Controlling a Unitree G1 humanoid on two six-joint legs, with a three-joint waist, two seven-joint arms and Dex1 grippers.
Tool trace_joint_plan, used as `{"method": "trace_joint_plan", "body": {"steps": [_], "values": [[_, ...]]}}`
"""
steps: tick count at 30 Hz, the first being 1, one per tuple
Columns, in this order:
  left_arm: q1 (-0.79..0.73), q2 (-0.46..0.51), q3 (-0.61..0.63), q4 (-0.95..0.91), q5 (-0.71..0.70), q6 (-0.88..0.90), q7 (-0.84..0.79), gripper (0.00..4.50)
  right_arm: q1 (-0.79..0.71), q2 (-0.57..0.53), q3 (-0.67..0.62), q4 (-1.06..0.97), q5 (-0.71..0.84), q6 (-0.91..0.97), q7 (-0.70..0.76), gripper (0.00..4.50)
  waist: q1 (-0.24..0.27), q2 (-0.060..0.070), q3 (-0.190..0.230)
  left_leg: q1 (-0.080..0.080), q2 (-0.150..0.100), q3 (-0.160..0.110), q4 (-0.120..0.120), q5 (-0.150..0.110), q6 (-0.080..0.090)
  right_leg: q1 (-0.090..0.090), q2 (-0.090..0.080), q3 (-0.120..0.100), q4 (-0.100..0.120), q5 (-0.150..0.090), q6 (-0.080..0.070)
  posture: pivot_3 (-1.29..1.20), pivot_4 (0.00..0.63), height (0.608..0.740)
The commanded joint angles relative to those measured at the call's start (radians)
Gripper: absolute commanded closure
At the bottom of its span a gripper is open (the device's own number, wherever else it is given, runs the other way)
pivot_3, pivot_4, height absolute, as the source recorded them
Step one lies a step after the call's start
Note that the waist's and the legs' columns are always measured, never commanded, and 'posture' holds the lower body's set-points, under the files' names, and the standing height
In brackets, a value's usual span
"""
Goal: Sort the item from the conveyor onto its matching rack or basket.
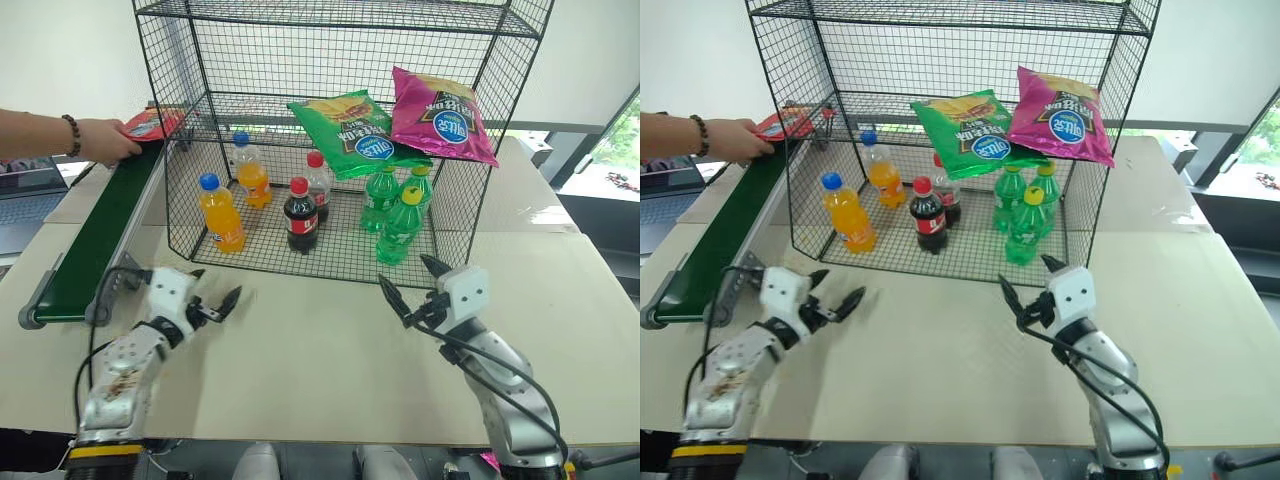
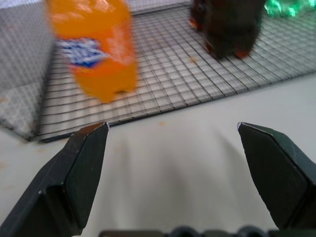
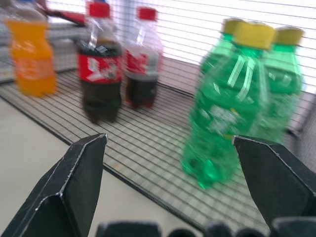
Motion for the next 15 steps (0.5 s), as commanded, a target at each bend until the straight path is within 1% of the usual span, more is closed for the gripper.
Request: {"method": "trace_joint_plan", "body": {"steps": [1,4,7,10,11,13,15], "values": [[0.058,0.01,0.134,-0.148,-0.187,0.144,0.025,0.03,-0.108,-0.041,-0.003,-0.009,0.134,0.06,0.126,0.0,-0.005,0.0,0.0,0.0,0.0,0.0,0.0,0.0,0.0,0.0,0.0,0.0,0.0,0.0,0.0,0.0,0.15,0.74],[0.114,0.004,0.249,-0.228,-0.348,0.257,0.079,0.03,-0.185,-0.07,0.012,-0.009,0.218,0.118,0.211,0.0,-0.006,0.0,0.0,0.0,0.0,-0.003,0.0,-0.001,0.002,0.001,0.0,-0.003,0.0,0.0,0.0,0.0,0.15,0.74],[0.199,-0.01,0.38,-0.283,-0.54,0.345,0.132,0.03,-0.253,-0.093,0.034,-0.005,0.291,0.164,0.298,0.0,-0.01,0.0,0.0,-0.001,0.0,-0.005,0.0,-0.001,0.002,0.001,0.0,-0.004,-0.001,0.0,0.0,0.0,0.15,0.74],[0.253,-0.029,0.508,-0.257,-0.738,0.385,0.214,0.03,-0.32,-0.098,0.05,0.018,0.35,0.19,0.374,0.0,-0.012,0.0,0.0,-0.001,0.0,-0.005,0.0,-0.002,0.003,0.001,0.0,-0.004,-0.001,0.0,0.0,0.0,0.15,0.74],[0.268,-0.045,0.552,-0.228,-0.801,0.388,0.268,0.03,-0.352,-0.096,0.058,0.028,0.367,0.195,0.402,0.0,-0.011,0.0,0.0,-0.001,0.0,-0.005,0.0,-0.002,0.003,0.001,0.0,-0.004,-0.001,0.0,0.0,0.0,0.15,0.74],[0.292,-0.072,0.609,-0.19,-0.924,0.386,0.34,0.03,-0.405,-0.088,0.074,0.049,0.39,0.199,0.445,0.0,-0.012,0.0,0.0,0.0,0.0,-0.007,0.001,-0.002,0.003,0.001,0.0,-0.006,0.0,0.0,0.0,0.0,0.15,0.74],[0.3,-0.085,0.634,-0.172,-1.022,0.38,0.402,0.03,-0.436,-0.082,0.08,0.066,0.409,0.203,0.469,0.0,-0.009,0.0,0.0,-0.001,0.0,-0.008,0.001,-0.002,0.003,0.002,0.0,-0.007,0.0,0.0,0.0,0.0,0.15,0.74]]}}
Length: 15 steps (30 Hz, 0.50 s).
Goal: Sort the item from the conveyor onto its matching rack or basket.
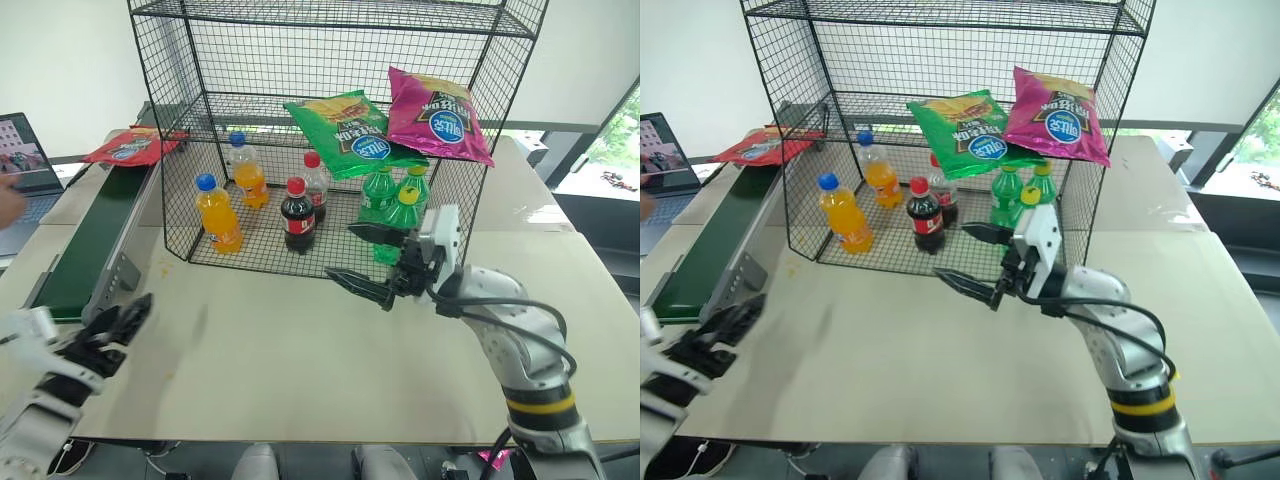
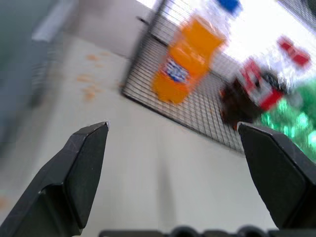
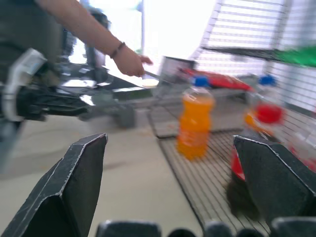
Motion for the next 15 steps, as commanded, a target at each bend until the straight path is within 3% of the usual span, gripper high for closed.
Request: {"method": "trace_joint_plan", "body": {"steps": [1,8,15], "values": [[0.009,-0.014,0.069,0.028,-0.212,-0.016,0.118,0.03,-0.055,0.01,0.004,0.006,0.054,0.01,0.054,0.0,0.003,0.0,0.0,0.0,0.0,-0.001,0.0,0.0,0.0,0.0,0.0,-0.001,0.0,0.0,0.0,0.0,0.15,0.74],[-0.051,0.015,0.103,0.19,-0.534,-0.054,0.281,0.03,-0.16,0.034,0.006,-0.013,0.145,0.055,0.106,0.0,0.005,0.0,0.0,-0.004,-0.001,-0.009,0.002,0.0,0.0,0.0,-0.001,-0.01,0.0,0.0,-0.002,0.0,0.15,0.74],[-0.05,0.067,0.154,0.286,-0.657,-0.073,0.278,0.03,-0.222,0.036,0.024,-0.039,0.164,0.054,0.137,0.0,0.005,-0.001,0.0,-0.004,-0.001,-0.01,0.0,0.0,-0.001,0.0,-0.001,-0.013,0.0,-0.001,-0.003,0.0,0.15,0.74]]}}
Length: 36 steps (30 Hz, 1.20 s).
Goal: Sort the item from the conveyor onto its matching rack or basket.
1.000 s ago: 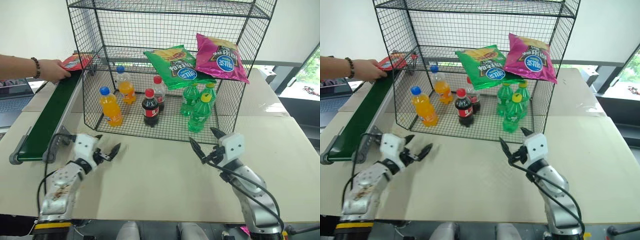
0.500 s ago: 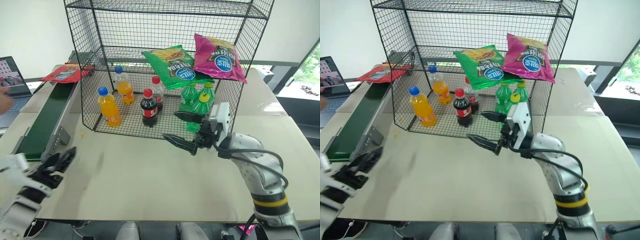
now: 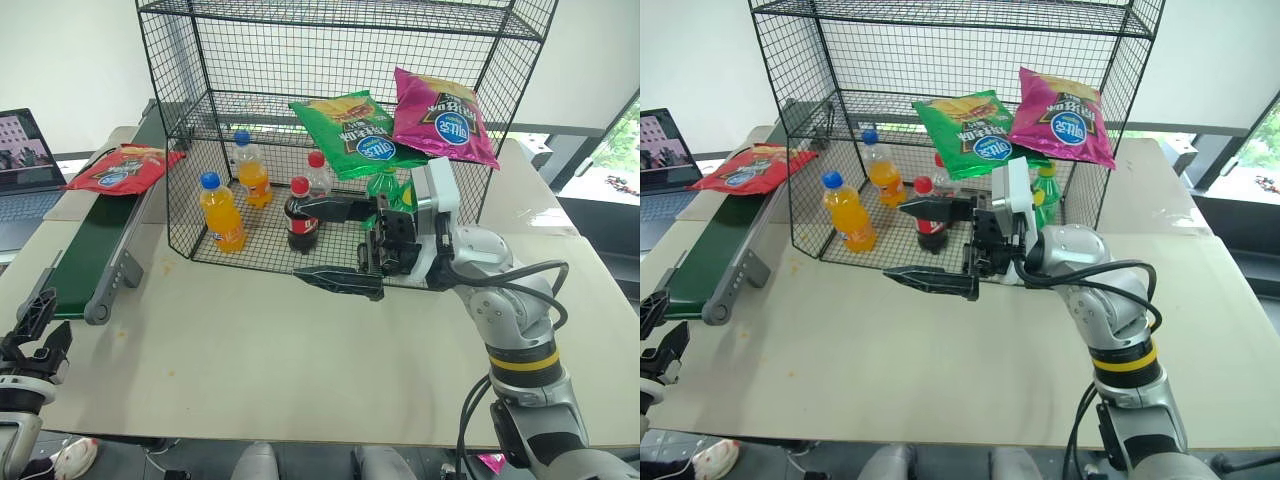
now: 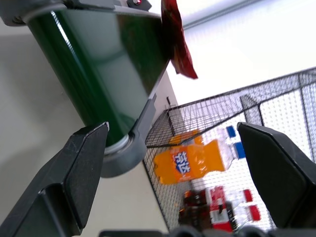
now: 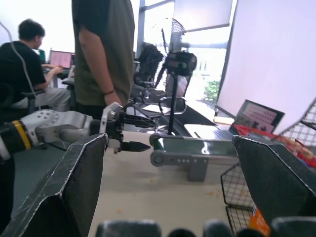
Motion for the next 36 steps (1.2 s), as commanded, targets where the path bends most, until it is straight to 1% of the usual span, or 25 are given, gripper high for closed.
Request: {"method": "trace_joint_plan", "body": {"steps": [1,9,18,20,26,36], "values": [[0.011,0.038,0.058,0.011,-0.063,-0.02,-0.015,0.03,-0.039,0.001,-0.008,-0.035,0.019,-0.011,0.016,0.0,-0.001,0.0,0.0,0.0,0.0,0.0,0.0,0.0,0.0,0.0,0.0,0.0,0.0,0.0,0.0,0.0,0.15,0.74],[0.031,0.022,0.037,0.025,-0.088,-0.028,0.0,0.03,-0.076,0.019,-0.009,0.002,0.013,-0.026,0.032,0.0,0.001,0.0,0.0,0.0,0.0,0.0,-0.001,0.001,-0.002,0.0,0.0,-0.001,0.0,0.0,-0.001,0.0,0.15,0.74],[0.033,0.017,0.003,0.066,-0.055,-0.025,-0.012,0.03,-0.113,0.028,-0.006,0.019,0.018,-0.024,0.062,0.0,0.001,0.0,0.0,0.0,0.0,0.0,-0.002,0.001,-0.003,0.0,0.0,-0.001,-0.001,-0.001,-0.001,0.0,0.15,0.74],[0.027,0.017,0.002,0.067,-0.049,-0.028,-0.015,0.03,-0.11,0.022,0.004,0.018,0.004,-0.039,0.088,0.0,0.001,0.0,0.0,0.0,0.0,0.0,-0.002,0.001,-0.003,0.0,0.0,-0.001,-0.001,-0.001,-0.001,0.0,0.15,0.74],[0.012,0.041,0.008,0.08,-0.037,-0.027,-0.027,0.03,-0.107,0.017,0.009,0.03,-0.015,-0.058,0.115,0.0,0.0,0.0,0.0,0.0,0.0,0.0,-0.002,0.001,-0.003,0.0,0.0,-0.001,-0.001,-0.001,-0.001,0.0,0.15,0.74],[0.003,0.086,0.015,0.088,-0.029,-0.008,-0.041,0.03,-0.113,0.035,0.006,0.044,-0.025,-0.066,0.103,0.0,0.0,0.0,0.0,0.0,0.0,0.0,-0.003,0.002,-0.003,-0.001,0.0,-0.001,-0.001,-0.001,-0.001,0.0,0.15,0.74]]}}
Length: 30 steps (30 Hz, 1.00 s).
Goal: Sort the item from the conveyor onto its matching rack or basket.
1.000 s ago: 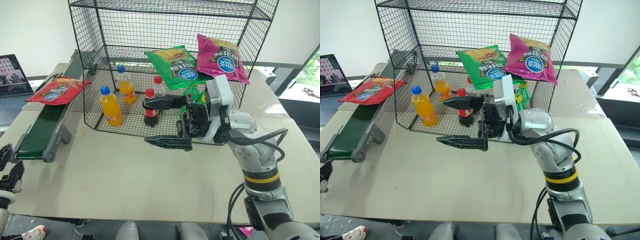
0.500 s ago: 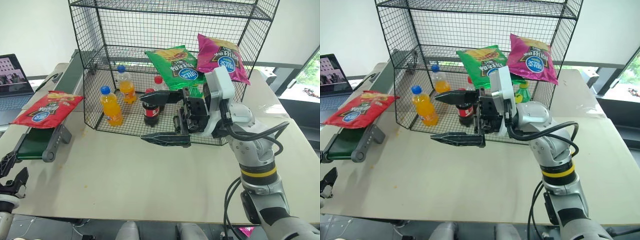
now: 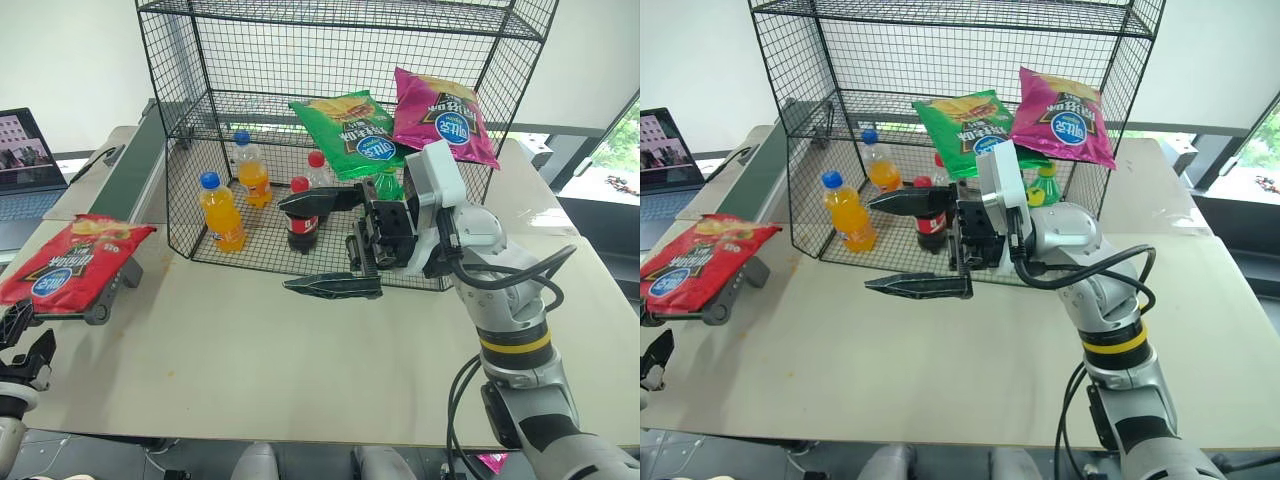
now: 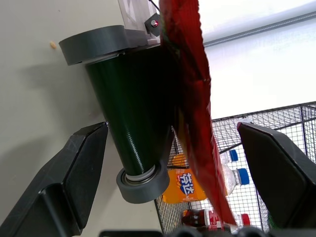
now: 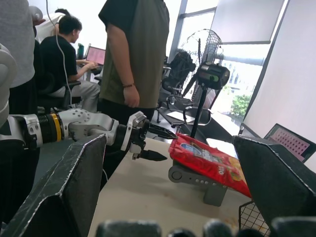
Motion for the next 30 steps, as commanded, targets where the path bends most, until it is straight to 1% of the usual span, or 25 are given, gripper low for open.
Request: {"method": "trace_joint_plan", "body": {"steps": [1,5,7,8,10,13,16,24,27,30], "values": [[0.0,0.035,0.023,-0.02,0.003,0.008,-0.028,0.03,-0.02,0.007,-0.012,-0.009,0.004,-0.022,-0.004,0.0,0.0,0.0,0.0,0.0,0.0,0.0,0.0,0.0,0.0,0.0,0.0,0.0,0.0,0.0,0.0,0.0,0.15,0.74],[0.005,0.043,0.021,-0.019,0.03,0.003,-0.043,0.03,-0.018,0.01,-0.012,-0.01,0.001,-0.025,-0.007,0.0,0.0,0.0,0.0,0.0,0.0,0.0,0.0,0.0,0.0,0.0,0.0,0.0,0.0,0.0,0.0,0.0,0.15,0.74],[0.002,0.039,0.022,-0.021,0.033,-0.003,-0.04,0.57,-0.018,0.01,-0.013,-0.012,0.002,-0.023,-0.01,0.0,0.0,0.0,0.0,0.0,0.0,0.0,-0.001,0.0,0.0,0.0,0.0,0.0,-0.001,0.0,0.0,0.0,0.15,0.74],[0.002,0.037,0.02,-0.025,0.036,-0.003,-0.042,0.9,-0.017,0.009,-0.013,-0.011,0.001,-0.023,-0.01,0.0,0.0,0.0,0.0,0.0,0.0,0.0,-0.001,0.0,0.0,0.0,0.0,0.0,-0.001,0.0,0.0,0.0,0.15,0.74],[0.002,0.033,0.016,-0.03,0.04,0.0,-0.046,1.71,-0.017,0.008,-0.014,-0.01,0.001,-0.024,-0.011,0.0,0.0,0.0,0.0,0.0,0.0,0.0,-0.001,0.0,0.0,0.0,0.0,0.0,-0.001,0.0,0.0,0.0,0.15,0.74],[0.001,0.029,0.007,-0.035,0.05,0.003,-0.046,3.16,-0.02,0.008,-0.016,-0.002,-0.002,-0.027,-0.011,0.0,0.0,0.0,0.0,0.0,0.0,0.0,-0.001,0.0,0.0,0.0,0.0,0.0,-0.001,0.0,0.0,0.0,0.15,0.74],[0.002,0.028,0.0,-0.044,0.056,0.006,-0.047,4.46,-0.02,0.008,-0.018,-0.001,-0.005,-0.027,-0.013,0.0,0.0,0.0,0.0,0.0,0.0,0.0,-0.001,0.0,0.0,0.0,0.0,0.0,-0.001,0.0,0.0,0.0,0.15,0.74],[-0.003,0.046,0.015,-0.088,0.027,-0.002,-0.02,4.46,-0.014,0.004,-0.02,-0.003,-0.011,-0.031,-0.013,0.0,0.0,0.0,0.0,-0.001,0.0,0.0,-0.001,0.0,0.0,-0.001,0.0,0.0,-0.002,0.0,0.0,0.0,0.15,0.74],[-0.057,0.102,0.019,-0.239,-0.068,-0.003,0.021,4.46,-0.002,-0.007,-0.033,-0.012,-0.021,-0.032,-0.032,0.0,0.004,-0.002,0.001,-0.001,0.0,0.0,-0.001,0.0,-0.001,-0.001,0.0,-0.001,-0.002,0.0,0.0,0.0,0.15,0.74],[-0.171,0.143,-0.017,-0.345,-0.081,0.005,0.064,4.46,0.015,-0.02,-0.052,-0.021,-0.031,-0.029,-0.068,0.0,0.016,-0.002,0.003,-0.002,0.0,-0.003,-0.001,0.001,-0.003,-0.001,-0.001,-0.003,-0.002,0.0,0.0,0.0,0.15,0.74]]}}
